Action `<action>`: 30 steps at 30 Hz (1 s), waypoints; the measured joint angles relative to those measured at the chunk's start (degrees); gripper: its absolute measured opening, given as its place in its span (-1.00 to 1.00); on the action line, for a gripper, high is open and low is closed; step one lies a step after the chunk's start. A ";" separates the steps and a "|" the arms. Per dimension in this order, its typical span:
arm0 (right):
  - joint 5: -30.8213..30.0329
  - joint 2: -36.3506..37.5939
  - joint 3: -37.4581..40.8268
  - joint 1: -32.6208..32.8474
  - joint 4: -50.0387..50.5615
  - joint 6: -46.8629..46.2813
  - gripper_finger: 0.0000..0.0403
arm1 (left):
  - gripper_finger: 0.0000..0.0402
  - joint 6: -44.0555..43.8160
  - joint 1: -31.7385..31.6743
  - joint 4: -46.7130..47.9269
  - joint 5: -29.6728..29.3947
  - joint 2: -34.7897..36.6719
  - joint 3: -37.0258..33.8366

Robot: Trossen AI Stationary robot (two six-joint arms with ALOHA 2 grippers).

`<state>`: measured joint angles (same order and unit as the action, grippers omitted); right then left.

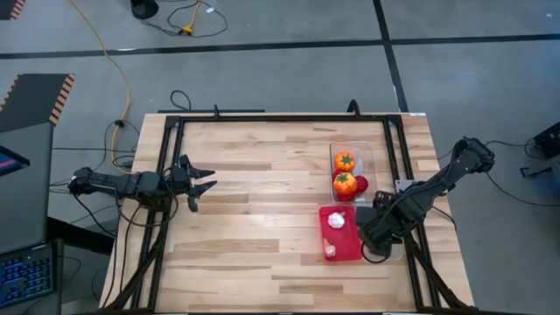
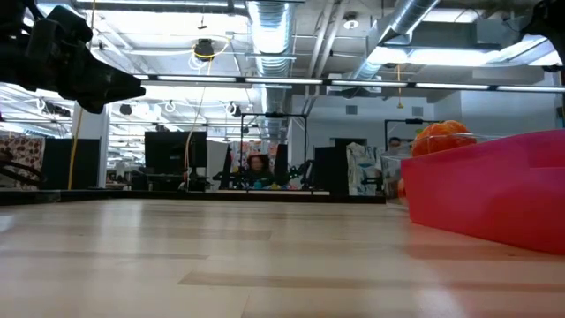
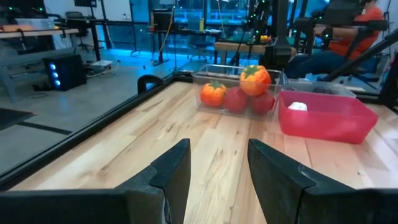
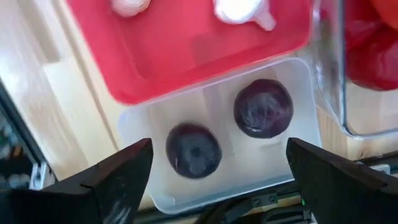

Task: Sort produce into baskets
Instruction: Return to Home Position

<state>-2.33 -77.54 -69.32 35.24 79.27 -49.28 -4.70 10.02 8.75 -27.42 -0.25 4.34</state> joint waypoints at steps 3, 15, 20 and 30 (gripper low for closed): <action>0.92 0.00 0.00 -0.49 -0.27 4.08 0.93 | -0.28 -0.30 0.00 0.00 0.00 0.00 0.00; -3.23 13.08 -0.28 -10.26 -9.62 20.45 0.45 | -0.28 -0.51 0.00 0.07 -0.02 0.00 -0.02; -5.82 23.39 5.00 -14.06 -19.93 28.77 0.21 | -0.28 -0.52 0.00 0.04 -0.04 0.00 -0.02; -5.35 40.60 22.65 -20.16 -37.44 39.39 -0.39 | -0.28 0.92 0.00 -0.48 -0.04 0.00 -0.11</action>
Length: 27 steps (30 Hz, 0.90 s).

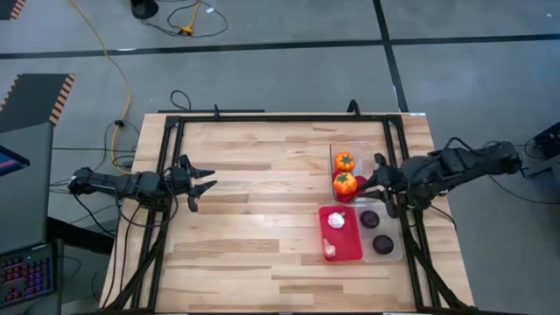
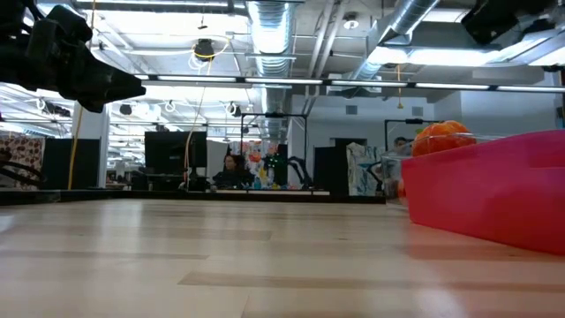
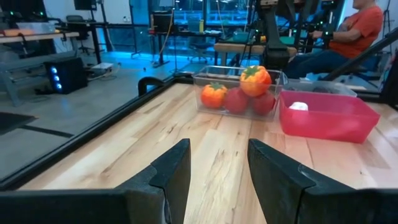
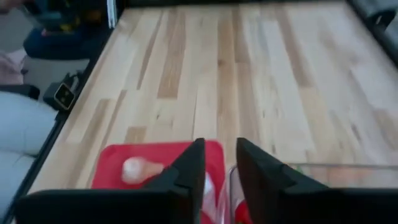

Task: Sort produce into baskets
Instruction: Return to Home Position

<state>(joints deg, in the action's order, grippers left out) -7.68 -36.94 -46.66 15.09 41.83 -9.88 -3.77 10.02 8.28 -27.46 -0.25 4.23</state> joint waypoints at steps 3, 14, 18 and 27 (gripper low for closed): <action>0.05 4.76 4.68 -1.93 -5.70 2.98 -0.55 | -0.28 1.59 0.02 -0.06 -0.31 0.00 0.00; 1.42 20.55 18.09 -9.58 -16.05 6.19 -0.89 | -0.28 4.20 0.02 -0.07 -1.80 0.00 0.00; 3.32 25.05 22.69 -11.27 -18.94 6.99 -0.86 | -0.28 5.53 0.02 -0.07 -2.38 0.00 0.00; 5.31 34.33 29.51 -12.67 -20.25 7.81 -0.85 | -0.28 7.69 0.00 -0.05 -3.38 0.00 0.00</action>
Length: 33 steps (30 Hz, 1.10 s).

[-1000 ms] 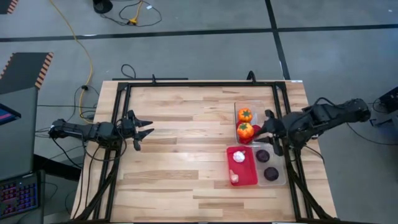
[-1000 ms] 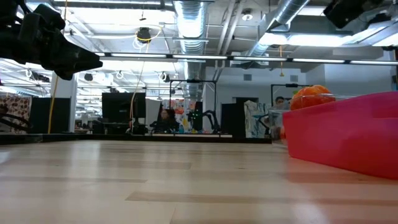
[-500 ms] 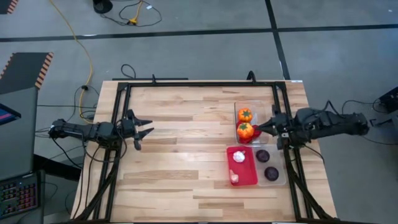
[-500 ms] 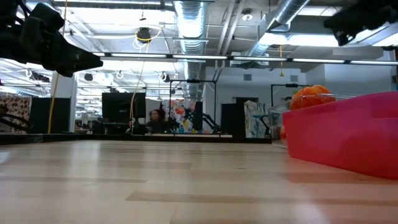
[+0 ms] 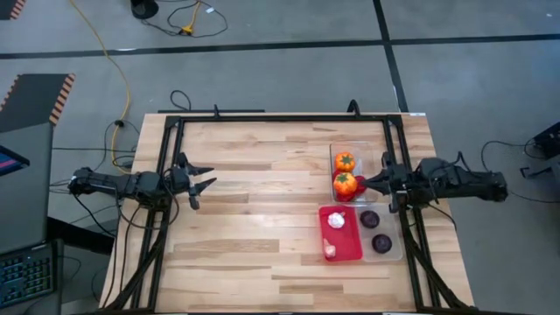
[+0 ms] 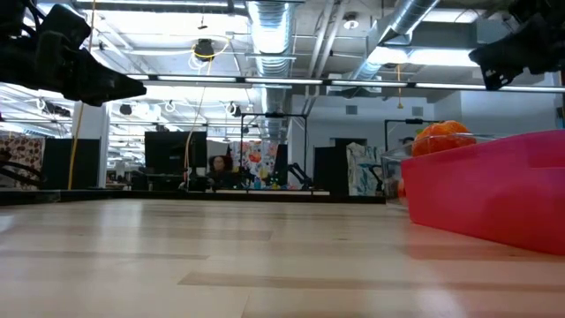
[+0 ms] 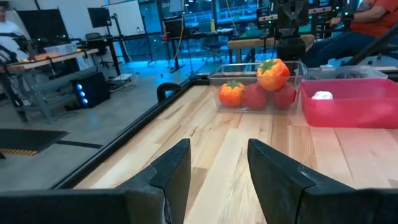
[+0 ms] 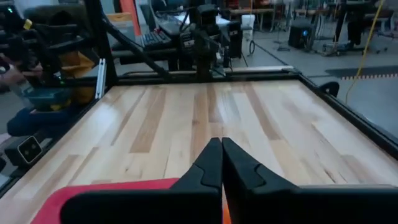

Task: Sort produce into baskets
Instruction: Return to Home Position

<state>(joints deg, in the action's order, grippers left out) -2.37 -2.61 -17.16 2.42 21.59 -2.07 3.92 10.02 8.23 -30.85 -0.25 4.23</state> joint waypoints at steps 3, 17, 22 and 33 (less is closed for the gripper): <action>0.74 2.62 1.18 0.00 -1.97 0.41 -0.88 | -0.28 0.40 0.00 0.02 -0.47 0.00 0.00; 0.94 2.47 9.30 -0.91 -11.70 1.08 -0.88 | -0.28 0.57 -0.04 -0.24 -1.36 0.02 -0.11; 1.26 2.45 12.81 -3.42 -17.15 1.05 -0.87 | -0.28 0.59 -0.04 -0.24 -1.34 0.01 -0.11; 8.40 2.44 16.69 -11.05 -24.04 0.42 -0.87 | -0.28 0.53 -0.05 -0.24 -1.33 0.02 -0.13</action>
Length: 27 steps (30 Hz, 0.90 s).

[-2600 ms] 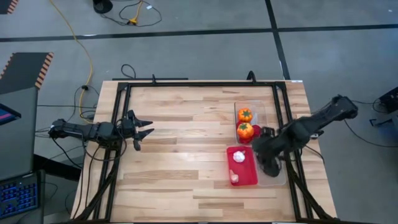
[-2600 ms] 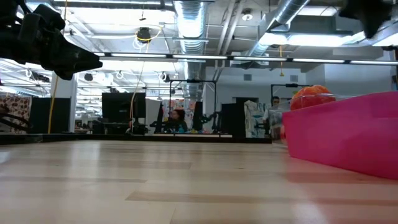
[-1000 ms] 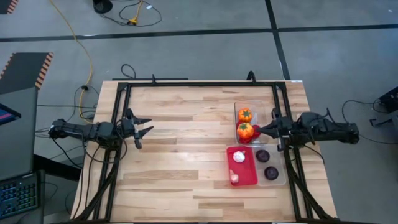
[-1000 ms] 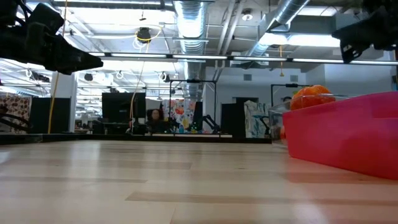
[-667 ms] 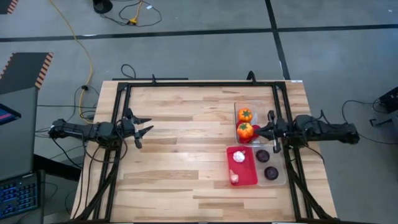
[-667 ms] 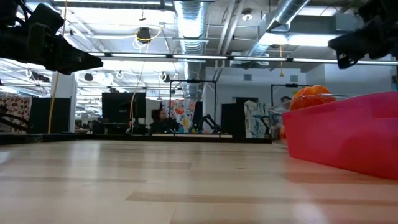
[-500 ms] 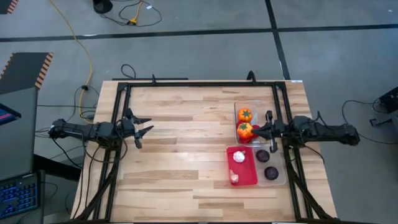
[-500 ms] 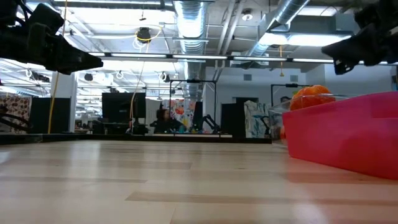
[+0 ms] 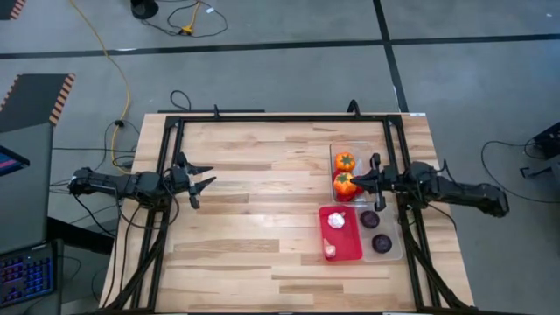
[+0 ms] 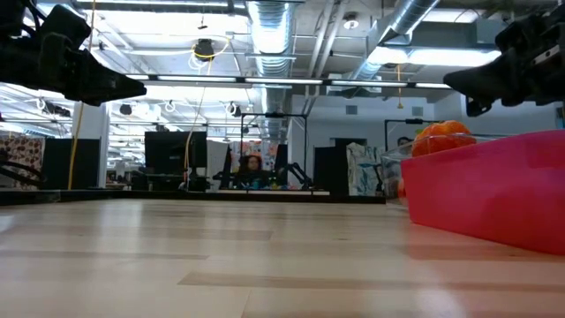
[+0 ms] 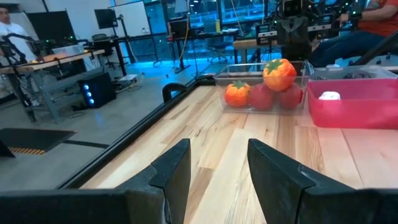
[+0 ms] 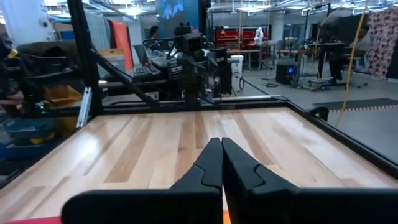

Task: Sort produce into baskets
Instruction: Return to Home Position

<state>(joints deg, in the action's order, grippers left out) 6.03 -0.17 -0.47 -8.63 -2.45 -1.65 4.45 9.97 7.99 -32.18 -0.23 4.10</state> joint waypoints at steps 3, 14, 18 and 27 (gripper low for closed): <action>1.72 -0.19 0.02 -1.31 -0.13 0.00 -0.85 | -0.28 0.20 0.00 0.00 0.02 0.00 0.00; 1.76 -0.23 0.07 -2.44 0.09 -0.24 -0.85 | -0.28 2.03 0.00 0.02 0.02 0.00 0.00; 1.74 -0.23 0.09 -2.44 0.21 -0.24 -0.83 | -0.28 1.97 0.01 0.02 0.02 -0.01 -0.01; 1.67 -0.23 0.13 -2.42 0.32 -0.33 -0.79 | -0.28 1.97 0.01 0.04 -0.03 0.00 -0.02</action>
<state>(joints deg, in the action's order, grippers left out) 7.70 -0.40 -0.34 -11.05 -2.13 -1.98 6.42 9.98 8.03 -32.21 -0.23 4.08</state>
